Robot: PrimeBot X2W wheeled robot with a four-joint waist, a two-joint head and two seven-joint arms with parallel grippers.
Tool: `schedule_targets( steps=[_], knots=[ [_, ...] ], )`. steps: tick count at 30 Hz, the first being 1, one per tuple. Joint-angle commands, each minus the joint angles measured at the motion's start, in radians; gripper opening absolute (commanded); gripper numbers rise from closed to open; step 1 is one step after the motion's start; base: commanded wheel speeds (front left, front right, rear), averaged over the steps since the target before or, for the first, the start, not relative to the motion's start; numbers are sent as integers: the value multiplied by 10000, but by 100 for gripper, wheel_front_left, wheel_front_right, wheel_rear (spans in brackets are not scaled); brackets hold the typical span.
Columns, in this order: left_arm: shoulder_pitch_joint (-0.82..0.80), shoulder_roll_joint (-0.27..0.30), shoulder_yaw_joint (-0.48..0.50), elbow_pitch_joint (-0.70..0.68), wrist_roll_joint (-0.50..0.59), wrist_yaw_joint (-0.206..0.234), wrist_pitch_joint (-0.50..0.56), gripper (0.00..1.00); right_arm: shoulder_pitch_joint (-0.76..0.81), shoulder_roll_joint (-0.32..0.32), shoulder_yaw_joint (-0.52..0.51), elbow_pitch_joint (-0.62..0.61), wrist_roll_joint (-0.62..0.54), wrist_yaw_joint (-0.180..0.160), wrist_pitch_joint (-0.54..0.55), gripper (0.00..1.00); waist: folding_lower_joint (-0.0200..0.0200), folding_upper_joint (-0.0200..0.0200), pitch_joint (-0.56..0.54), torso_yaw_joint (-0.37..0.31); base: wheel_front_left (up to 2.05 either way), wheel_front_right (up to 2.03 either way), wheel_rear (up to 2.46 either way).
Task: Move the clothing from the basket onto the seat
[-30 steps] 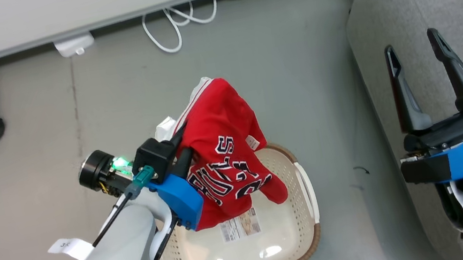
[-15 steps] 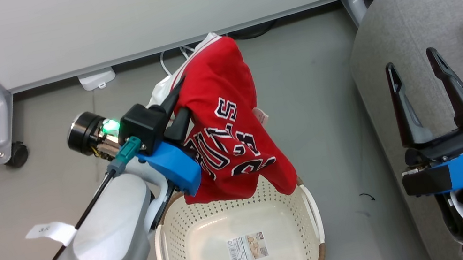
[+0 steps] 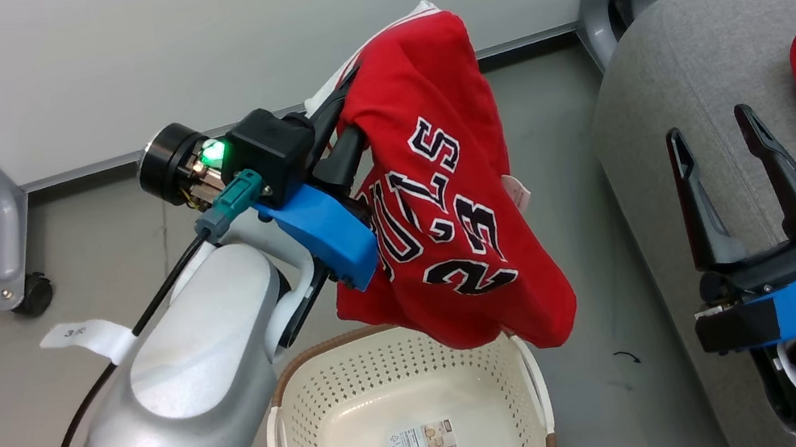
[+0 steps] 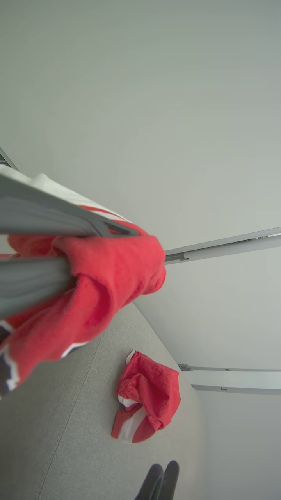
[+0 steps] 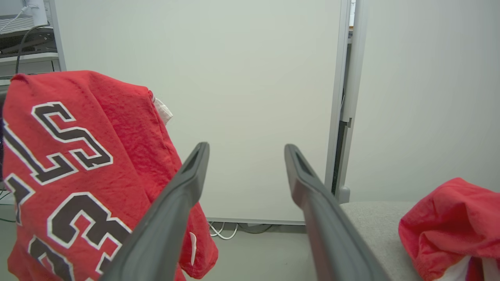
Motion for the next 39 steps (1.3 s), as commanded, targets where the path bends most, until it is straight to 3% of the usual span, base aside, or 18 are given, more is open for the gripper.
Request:
schedule_targets(
  steps=[1,15,23,30,39],
  knots=[
    [-148,32,1,-46,-68,-7,27,0,187,-4,-17,24,30,5,-5,100,1,-1,-20,-7,0,0,0],
    [103,129,-201,-296,-424,-9,116,0,220,-4,466,-170,1,5,-4,100,1,-1,-210,57,0,0,0],
    [26,90,-253,-244,-464,68,62,0,-26,-4,2183,-344,114,5,-4,100,1,-1,-202,118,0,0,0],
    [-217,-1,-362,-303,-385,67,19,0,-500,-11,3913,231,305,5,-4,100,1,-1,-19,227,0,0,0],
    [-456,-258,-550,-354,-304,67,-59,0,-1766,-11,4453,1631,-352,5,-4,100,1,-1,296,474,0,0,0]
  ],
)
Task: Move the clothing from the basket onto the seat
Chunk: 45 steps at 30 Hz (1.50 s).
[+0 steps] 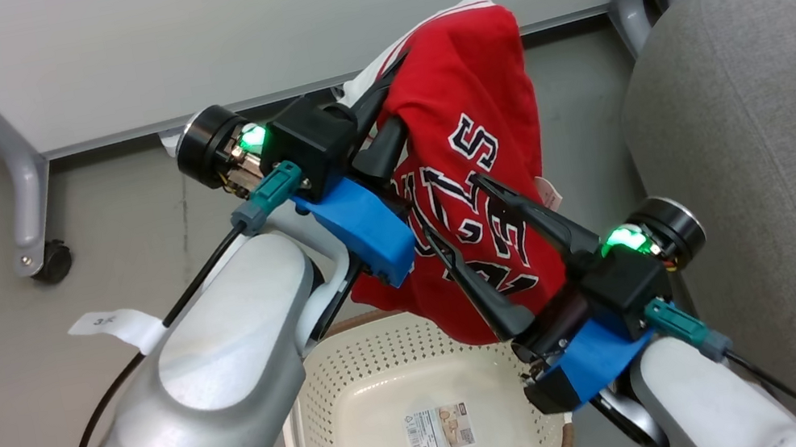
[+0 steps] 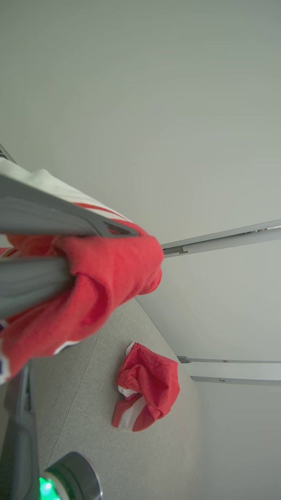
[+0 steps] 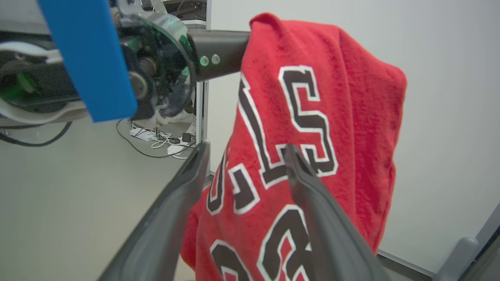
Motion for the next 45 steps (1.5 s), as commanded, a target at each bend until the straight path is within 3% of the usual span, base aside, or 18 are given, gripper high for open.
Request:
schedule_targets(
  steps=[1,8,16,18,19,45],
  knots=[
    [-167,-37,1,-35,25,8,-64,0,-216,-17,-17,185,-149,5,-6,100,-1,0,62,60,0,0,0],
    [-338,-292,-190,8,61,-4,-149,0,-986,-18,-359,1069,-693,5,-4,100,-1,0,253,276,0,0,0],
    [-491,-486,-333,53,6,-22,-257,0,-1573,-18,-554,2115,-319,3,-4,100,-1,0,340,441,0,0,0],
    [-510,-500,-364,47,-10,-27,-274,0,-1709,-18,-548,2283,-214,5,-4,18,-1,0,351,469,0,0,0],
    [-516,-504,-379,46,-21,-29,-276,0,-1747,-18,-527,2336,-135,5,-4,0,-1,0,355,478,0,0,0],
    [-574,-409,-483,215,-143,76,-463,0,-1783,-18,-353,2360,404,5,-4,0,-1,0,359,438,0,0,0]
  ],
)
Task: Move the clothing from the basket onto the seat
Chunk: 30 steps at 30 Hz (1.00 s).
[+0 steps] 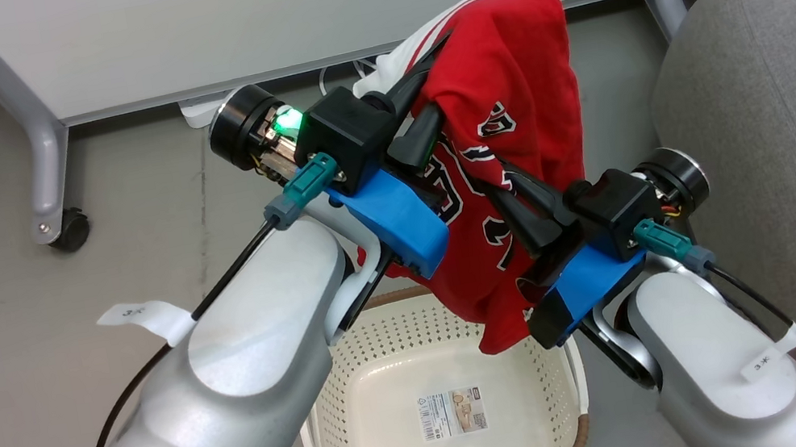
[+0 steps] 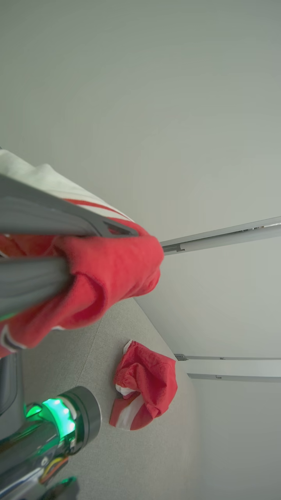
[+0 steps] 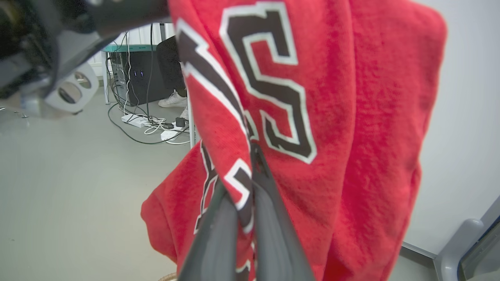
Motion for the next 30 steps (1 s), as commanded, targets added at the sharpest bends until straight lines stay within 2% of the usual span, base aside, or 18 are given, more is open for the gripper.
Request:
schedule_targets(
  steps=[1,4,5,6,7,20,30],
  knots=[
    [-153,27,-17,22,-51,51,-56,0,-63,-18,16,-21,46,5,-4,0,0,0,1,-4,0,0,0],
    [-142,27,-25,42,-70,78,-54,0,-58,-18,38,-48,52,5,-4,0,0,0,4,-17,0,0,0],
    [-118,12,-18,69,-100,75,-25,33,-58,-18,45,-60,63,5,-4,0,0,0,3,-22,0,0,0],
    [-115,5,-20,75,-108,85,-22,96,-59,-18,50,-73,74,5,-4,0,0,0,0,-26,0,0,0],
    [-120,4,-14,71,-98,113,-40,100,-59,-18,55,-89,82,3,-4,0,0,0,-4,-29,0,0,0],
    [12,163,-90,165,-27,211,-90,100,8,-18,-17,-436,240,3,-4,0,0,0,-13,-109,0,0,0],
    [319,375,-82,136,-60,317,-187,100,170,-20,-528,-1036,11,5,-5,0,0,0,-38,-439,0,0,0]
  ],
)
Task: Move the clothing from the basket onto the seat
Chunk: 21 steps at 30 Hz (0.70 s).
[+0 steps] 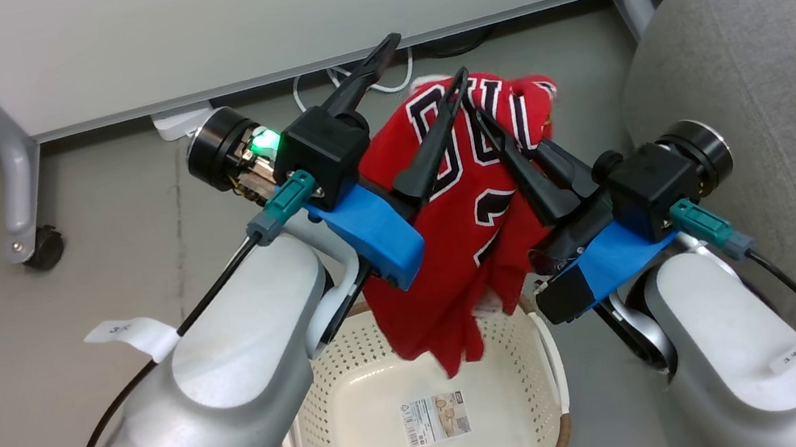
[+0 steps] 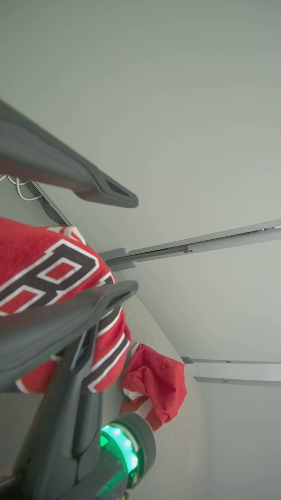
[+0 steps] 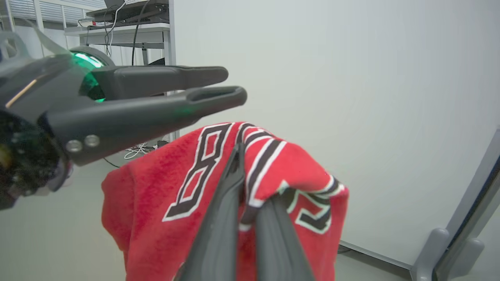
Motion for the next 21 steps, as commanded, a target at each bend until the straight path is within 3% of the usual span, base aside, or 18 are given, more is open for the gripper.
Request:
schedule_targets(
  steps=[1,21],
  knots=[
    [129,51,21,-39,-3,60,-64,100,118,-20,-61,-84,-59,5,-7,0,0,0,-8,-84,0,0,0],
    [1061,457,-31,-894,241,356,-153,100,718,-17,-1542,-663,-638,5,-7,0,0,0,216,-1512,0,0,0]
  ],
)
